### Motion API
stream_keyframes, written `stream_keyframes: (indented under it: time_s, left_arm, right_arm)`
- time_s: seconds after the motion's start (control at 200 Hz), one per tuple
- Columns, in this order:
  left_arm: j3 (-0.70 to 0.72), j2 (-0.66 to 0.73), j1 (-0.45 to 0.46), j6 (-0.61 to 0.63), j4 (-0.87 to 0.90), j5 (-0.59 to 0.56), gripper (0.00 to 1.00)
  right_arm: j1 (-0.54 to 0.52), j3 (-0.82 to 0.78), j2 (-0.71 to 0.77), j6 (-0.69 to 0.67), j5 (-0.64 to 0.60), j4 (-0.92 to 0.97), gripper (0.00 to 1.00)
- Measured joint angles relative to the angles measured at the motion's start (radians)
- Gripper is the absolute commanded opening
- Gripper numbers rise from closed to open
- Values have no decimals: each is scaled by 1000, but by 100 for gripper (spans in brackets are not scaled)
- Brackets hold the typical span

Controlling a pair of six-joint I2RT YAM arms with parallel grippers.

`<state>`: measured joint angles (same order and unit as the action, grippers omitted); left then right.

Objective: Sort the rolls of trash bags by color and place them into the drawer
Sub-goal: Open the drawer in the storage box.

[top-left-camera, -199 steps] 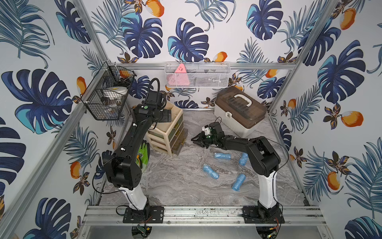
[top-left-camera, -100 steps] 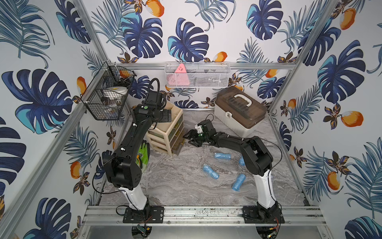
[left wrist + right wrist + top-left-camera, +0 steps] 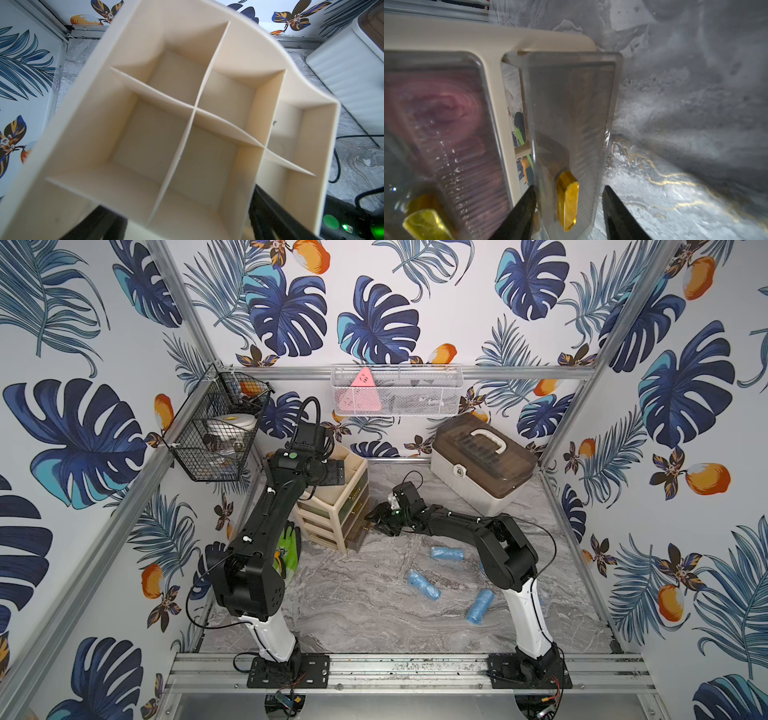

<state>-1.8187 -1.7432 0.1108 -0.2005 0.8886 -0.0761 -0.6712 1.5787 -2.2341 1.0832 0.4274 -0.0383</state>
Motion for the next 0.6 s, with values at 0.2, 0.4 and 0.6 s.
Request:
stream_keyframes:
  time_s: [0.2,0.4,0.6]
  left_arm:
    - [0,-3,-1,-8,2,5,88]
    - [0,-3,-2,-10,2,10,87]
    - [2,-9,-3,-9,-5,27,87]
  right_arm:
    - [-10,57,-34,9,-16,32,41]
    - [-13,72,-43,23,-26,38,28]
    - [-13,39,-19,23,-44,30,21]
